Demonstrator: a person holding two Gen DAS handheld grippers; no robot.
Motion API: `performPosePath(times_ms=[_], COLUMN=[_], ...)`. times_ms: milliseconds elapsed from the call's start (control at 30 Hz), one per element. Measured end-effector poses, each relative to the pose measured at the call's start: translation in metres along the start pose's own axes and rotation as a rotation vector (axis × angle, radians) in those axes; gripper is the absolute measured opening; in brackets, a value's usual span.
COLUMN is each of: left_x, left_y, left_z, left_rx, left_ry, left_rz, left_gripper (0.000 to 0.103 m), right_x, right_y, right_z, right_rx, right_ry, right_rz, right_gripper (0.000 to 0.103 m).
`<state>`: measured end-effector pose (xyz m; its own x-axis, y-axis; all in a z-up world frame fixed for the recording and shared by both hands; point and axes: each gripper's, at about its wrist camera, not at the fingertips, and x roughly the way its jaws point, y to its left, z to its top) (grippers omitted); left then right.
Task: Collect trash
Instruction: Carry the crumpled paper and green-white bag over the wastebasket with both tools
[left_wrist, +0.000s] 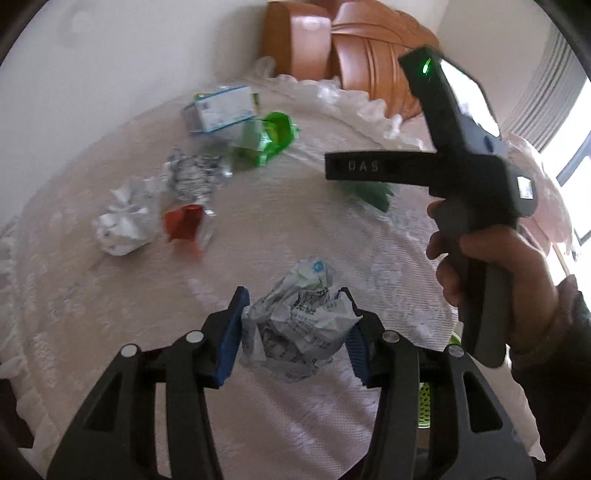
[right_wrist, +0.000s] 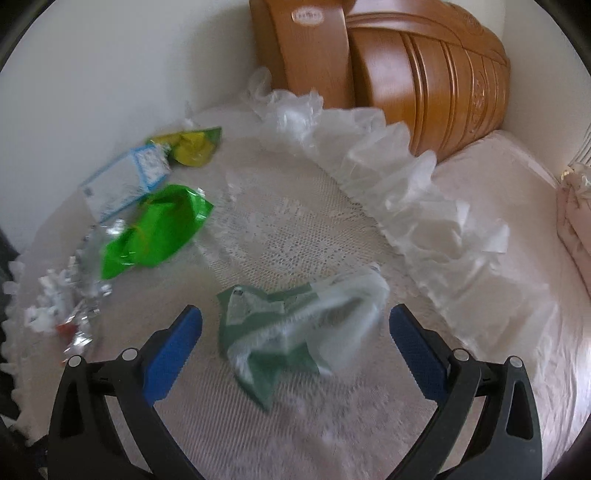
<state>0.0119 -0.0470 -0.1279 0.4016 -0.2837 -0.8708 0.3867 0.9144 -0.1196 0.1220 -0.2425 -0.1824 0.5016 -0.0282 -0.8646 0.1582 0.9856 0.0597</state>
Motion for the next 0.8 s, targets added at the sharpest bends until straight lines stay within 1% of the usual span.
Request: performPosePath(times_ms=[67, 133, 167, 267, 367, 467, 567, 633, 667, 700, 767, 800], left_x=[-0.001, -0.002, -0.002, -0.004, -0.01, -0.018, -0.026, -0.031, -0.033, -0.035, -0.038, -0.039], left_y=[0.006, 0.013, 0.014, 0.017, 0.016, 0.012, 0.002, -0.01, -0.016, -0.023, -0.038, -0.044], left_z=[0.002, 0.002, 0.003, 0.006, 0.005, 0.006, 0.008, 0.01, 0.011, 0.012, 0.013, 0.013], left_rx=[-0.009, -0.018, -0.019, -0.02, -0.008, 0.008, 0.035, 0.065, 0.076, 0.092, 0.118, 0.13], left_ry=[0.001, 0.001, 0.001, -0.004, -0.015, -0.027, -0.046, -0.06, -0.065, -0.069, -0.075, -0.076], left_rz=[0.005, 0.006, 0.006, 0.003, 0.002, -0.011, -0.038, -0.06, -0.072, -0.089, -0.119, -0.131], left_gripper=[0.048, 0.048, 0.048, 0.048, 0.048, 0.048, 0.048, 0.048, 0.048, 0.048, 0.048, 0.048], right_x=[0.009, 0.01, 0.009, 0.007, -0.002, -0.026, -0.051, -0.079, -0.086, -0.105, -0.119, -0.132], right_y=[0.001, 0.0, 0.0, 0.001, 0.002, 0.0, -0.007, -0.018, -0.021, -0.032, -0.042, -0.052], right_z=[0.001, 0.0, 0.0, 0.0, -0.002, -0.008, -0.018, -0.033, -0.036, -0.05, -0.06, -0.071], right_rx=[0.002, -0.002, -0.003, -0.009, -0.017, 0.0, 0.007, 0.02, 0.025, 0.045, 0.067, 0.087], right_ry=[0.008, 0.003, -0.004, -0.009, -0.031, -0.068, -0.102, -0.133, -0.14, -0.154, -0.162, -0.168], right_rz=[-0.032, -0.041, -0.039, -0.024, -0.012, 0.02, 0.029, 0.024, 0.022, 0.014, -0.003, -0.016], right_gripper=[0.101, 0.1, 0.094, 0.088, 0.087, 0.087, 0.087, 0.087, 0.087, 0.087, 0.087, 0.087])
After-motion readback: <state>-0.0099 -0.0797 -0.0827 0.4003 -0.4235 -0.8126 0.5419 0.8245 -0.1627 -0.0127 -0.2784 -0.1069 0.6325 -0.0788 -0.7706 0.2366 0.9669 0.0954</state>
